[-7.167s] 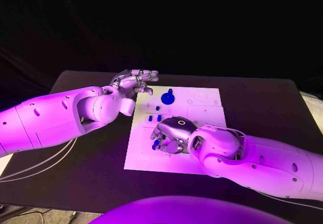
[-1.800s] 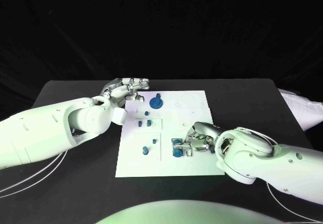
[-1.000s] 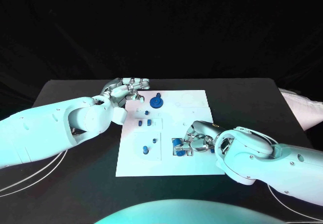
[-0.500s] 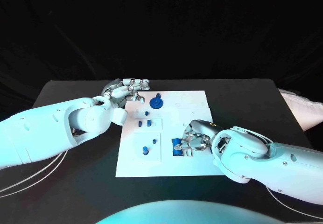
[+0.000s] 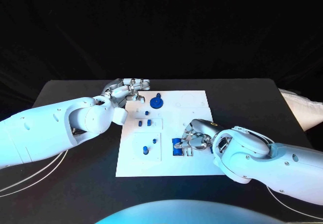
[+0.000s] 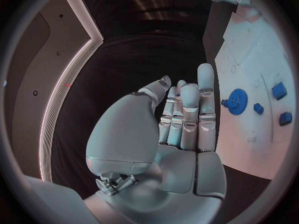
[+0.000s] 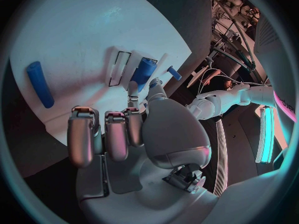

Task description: Assemble the parts on the task board

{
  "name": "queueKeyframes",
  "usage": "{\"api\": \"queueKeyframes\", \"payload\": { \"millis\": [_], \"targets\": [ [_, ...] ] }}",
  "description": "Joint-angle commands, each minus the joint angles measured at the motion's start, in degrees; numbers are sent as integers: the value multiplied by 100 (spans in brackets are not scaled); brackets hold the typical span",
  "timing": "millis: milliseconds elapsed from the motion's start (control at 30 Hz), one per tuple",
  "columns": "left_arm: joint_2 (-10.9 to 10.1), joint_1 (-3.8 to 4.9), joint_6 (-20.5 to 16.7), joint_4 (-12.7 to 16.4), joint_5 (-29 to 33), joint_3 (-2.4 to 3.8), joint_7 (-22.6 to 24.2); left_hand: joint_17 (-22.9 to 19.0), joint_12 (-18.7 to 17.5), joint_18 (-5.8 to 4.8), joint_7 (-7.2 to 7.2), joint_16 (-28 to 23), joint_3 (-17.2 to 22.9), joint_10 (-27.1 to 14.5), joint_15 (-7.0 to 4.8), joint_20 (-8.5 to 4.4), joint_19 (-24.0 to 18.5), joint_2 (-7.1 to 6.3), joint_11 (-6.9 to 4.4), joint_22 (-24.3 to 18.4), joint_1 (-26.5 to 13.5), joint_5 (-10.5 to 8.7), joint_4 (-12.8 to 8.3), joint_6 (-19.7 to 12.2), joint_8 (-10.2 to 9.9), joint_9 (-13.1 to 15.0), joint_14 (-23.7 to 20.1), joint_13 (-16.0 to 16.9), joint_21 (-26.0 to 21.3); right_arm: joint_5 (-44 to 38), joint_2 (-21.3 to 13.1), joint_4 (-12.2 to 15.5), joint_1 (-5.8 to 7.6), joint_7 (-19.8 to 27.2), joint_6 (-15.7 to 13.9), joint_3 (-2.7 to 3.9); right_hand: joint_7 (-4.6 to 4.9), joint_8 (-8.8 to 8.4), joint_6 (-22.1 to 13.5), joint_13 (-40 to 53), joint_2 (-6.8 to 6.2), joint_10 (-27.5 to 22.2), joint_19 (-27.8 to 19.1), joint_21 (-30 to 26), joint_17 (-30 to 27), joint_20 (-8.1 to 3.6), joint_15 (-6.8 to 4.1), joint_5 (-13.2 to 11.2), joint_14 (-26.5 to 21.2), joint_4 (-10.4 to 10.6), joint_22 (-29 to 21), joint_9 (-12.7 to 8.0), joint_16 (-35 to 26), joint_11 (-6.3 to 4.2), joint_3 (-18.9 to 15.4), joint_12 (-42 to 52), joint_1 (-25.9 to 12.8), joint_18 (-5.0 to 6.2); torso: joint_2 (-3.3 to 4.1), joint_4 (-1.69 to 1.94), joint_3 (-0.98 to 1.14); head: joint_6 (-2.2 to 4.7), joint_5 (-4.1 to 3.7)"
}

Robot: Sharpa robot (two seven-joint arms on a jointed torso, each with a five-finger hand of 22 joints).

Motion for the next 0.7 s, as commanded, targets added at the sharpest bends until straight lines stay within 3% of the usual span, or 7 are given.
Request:
{"api": "queueKeyframes", "payload": {
  "millis": [33, 133, 267, 333, 433, 700],
  "targets": [
    [2, -2, 108, 6, -20, 3, 16, -5, 32, 106, -8, 0, -43, -27, -5, -13, 4, 45, -3, -6, -6, -15, 2, -46, 39, -5, -28, 8, -26, 46, -106, 92, -4, 224, -255, 0, 0, 5, -17, 566, 19, 124, 91, -5, 971, -36, -37, 35, 495, -57, 50, 6, 9, -54, -12, -92, 127, -41, 1, -1, 4, 3, -1],
    [-3, -3, 104, 6, -20, 3, 21, -5, 32, 106, -8, 0, -43, -27, -5, -13, 4, 45, -3, -6, -6, -15, 2, -46, 39, -5, -28, 8, -26, 264, -348, 247, 27, 486, -507, 6, 58, -81, -160, 316, -12, -59, 66, -42, 948, -24, -8, 191, 489, -90, -11, -18, -5, -10, -26, -432, 153, -31, -4, -13, 1, 6, -6],
    [-10, -4, 97, 14, -20, 3, 32, -5, 32, 106, -8, 0, -43, -27, -5, -13, 4, 45, -3, -6, -6, -15, 2, -46, 39, -5, -28, 8, -26, 604, -784, 440, 203, 646, -411, 13, 238, -454, -553, -81, 82, -362, 34, -81, 985, 68, 109, 525, 494, -277, -64, -186, 12, 136, 120, -992, 471, -21, -8, -23, -3, 17, -44],
    [-17, -4, 95, 28, -20, 3, 41, -5, 32, 106, -8, 0, -43, -27, -5, -13, 4, 45, -3, -6, -6, -15, 2, -46, 39, -5, -28, 8, -26, 675, -1005, 484, 295, 606, -272, 14, 289, -594, -604, -198, 151, -444, 32, -80, 996, 99, 146, 401, 495, -420, -60, -271, 17, 175, 281, -1163, 702, -21, -12, -30, -6, 13, -70],
    [-27, -4, 93, 57, -20, 3, 59, -5, 32, 106, -8, 0, -43, -27, -5, -13, 4, 45, -3, -6, -6, -15, 2, -46, 39, -5, -28, 8, -26, 557, -1263, 485, 367, 516, -89, 10, 319, -694, -576, -255, 114, -464, 34, -73, 1009, 136, 174, 278, 497, -474, -46, -342, 24, 200, 339, -1246, 733, -24, -5, -32, -16, 33, -126],
    [-38, -5, 90, 95, -20, 3, 85, -5, 32, 106, -8, 0, -43, -27, -5, -13, 4, 45, -3, -6, -6, -15, 2, -46, 39, -5, -28, 8, -26, -58, -1562, 376, 358, 114, 277, -33, 280, -765, -308, -317, -55, -435, 14, -96, 932, 162, 171, 206, 479, -290, -77, -408, -23, 183, 280, -1335, 380, -12, -3, -45, -7, 52, -192]
  ]
}}
